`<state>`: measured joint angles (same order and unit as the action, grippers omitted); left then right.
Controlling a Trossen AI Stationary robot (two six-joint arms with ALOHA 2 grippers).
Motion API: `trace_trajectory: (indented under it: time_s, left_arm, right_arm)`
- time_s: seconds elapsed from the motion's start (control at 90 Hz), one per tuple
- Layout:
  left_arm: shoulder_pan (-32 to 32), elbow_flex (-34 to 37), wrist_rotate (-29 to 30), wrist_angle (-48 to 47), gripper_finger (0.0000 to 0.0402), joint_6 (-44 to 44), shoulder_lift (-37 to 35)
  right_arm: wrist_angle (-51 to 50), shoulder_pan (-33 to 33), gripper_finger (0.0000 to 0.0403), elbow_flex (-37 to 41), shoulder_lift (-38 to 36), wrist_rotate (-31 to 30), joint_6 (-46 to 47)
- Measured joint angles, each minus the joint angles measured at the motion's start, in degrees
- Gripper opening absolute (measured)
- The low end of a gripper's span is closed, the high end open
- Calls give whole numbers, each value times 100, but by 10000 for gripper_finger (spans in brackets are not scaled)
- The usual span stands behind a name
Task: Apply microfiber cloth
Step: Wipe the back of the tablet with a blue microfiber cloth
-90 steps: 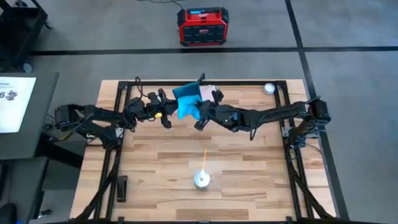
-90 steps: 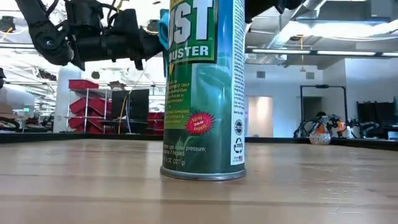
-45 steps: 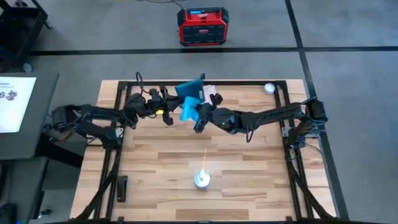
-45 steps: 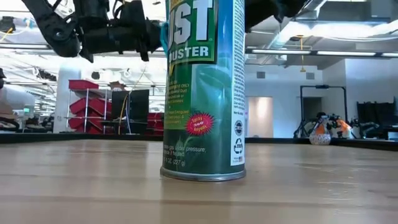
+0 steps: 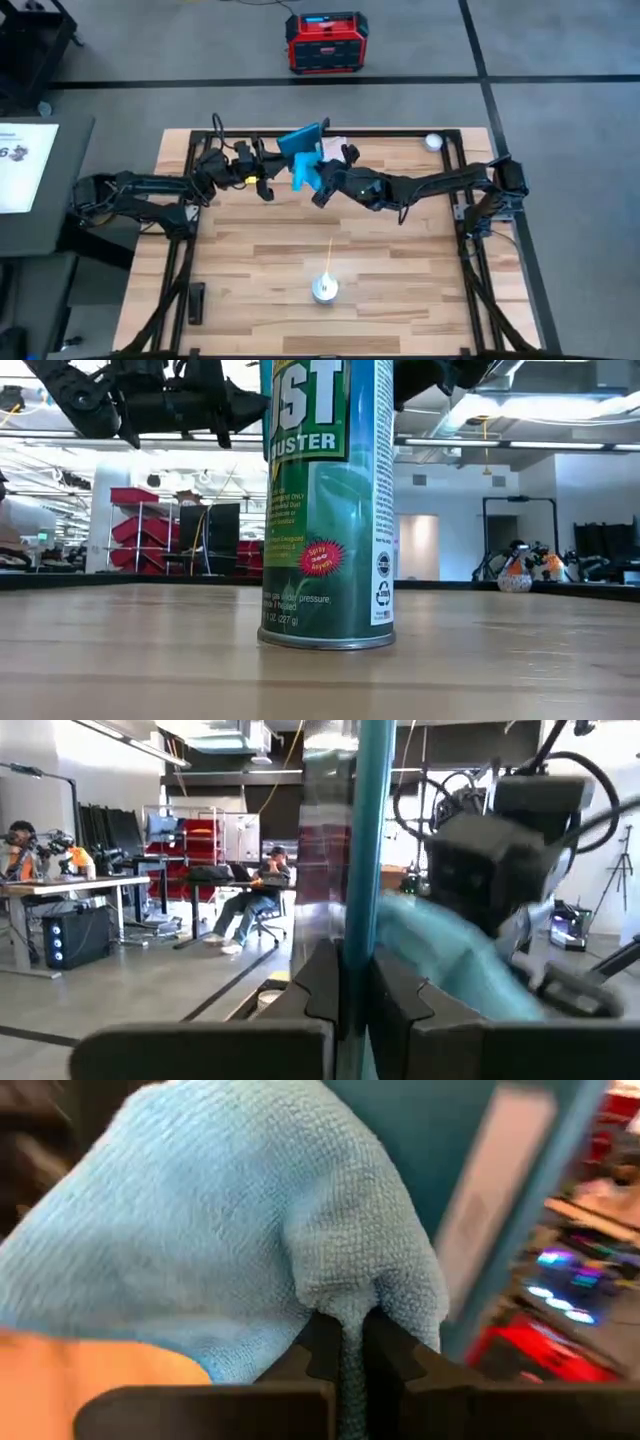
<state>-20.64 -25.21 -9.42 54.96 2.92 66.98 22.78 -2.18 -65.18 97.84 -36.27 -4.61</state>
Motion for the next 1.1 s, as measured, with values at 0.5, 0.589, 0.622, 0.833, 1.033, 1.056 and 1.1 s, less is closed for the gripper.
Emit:
trace_trajectory:
  time_s: [0.5,0.589,0.622,0.833,1.033,1.056,1.1]
  left_arm:
    - [243,9,332,-202,2,-24,9]
    - [264,9,328,-198,2,-24,11]
    - [264,9,326,-200,2,-22,11]
    - [267,15,380,-393,2,-2,17]
    - [271,17,431,-511,2,-7,24]
    - [273,17,446,-512,2,-7,24]
    - [273,17,460,-489,2,-10,22]
  right_arm:
    - [-203,16,0,-211,-468,-664,-995]
    - [-215,16,0,-355,-501,-628,-1093]
    - [-210,16,0,-417,-501,-568,-1094]
    - [-192,18,0,-775,-188,-170,-1066]
    - [-752,16,0,-761,-312,-761,-1329]
    - [-797,7,0,-761,-348,-813,-1332]
    - [-834,-11,0,-762,-418,-872,-1333]
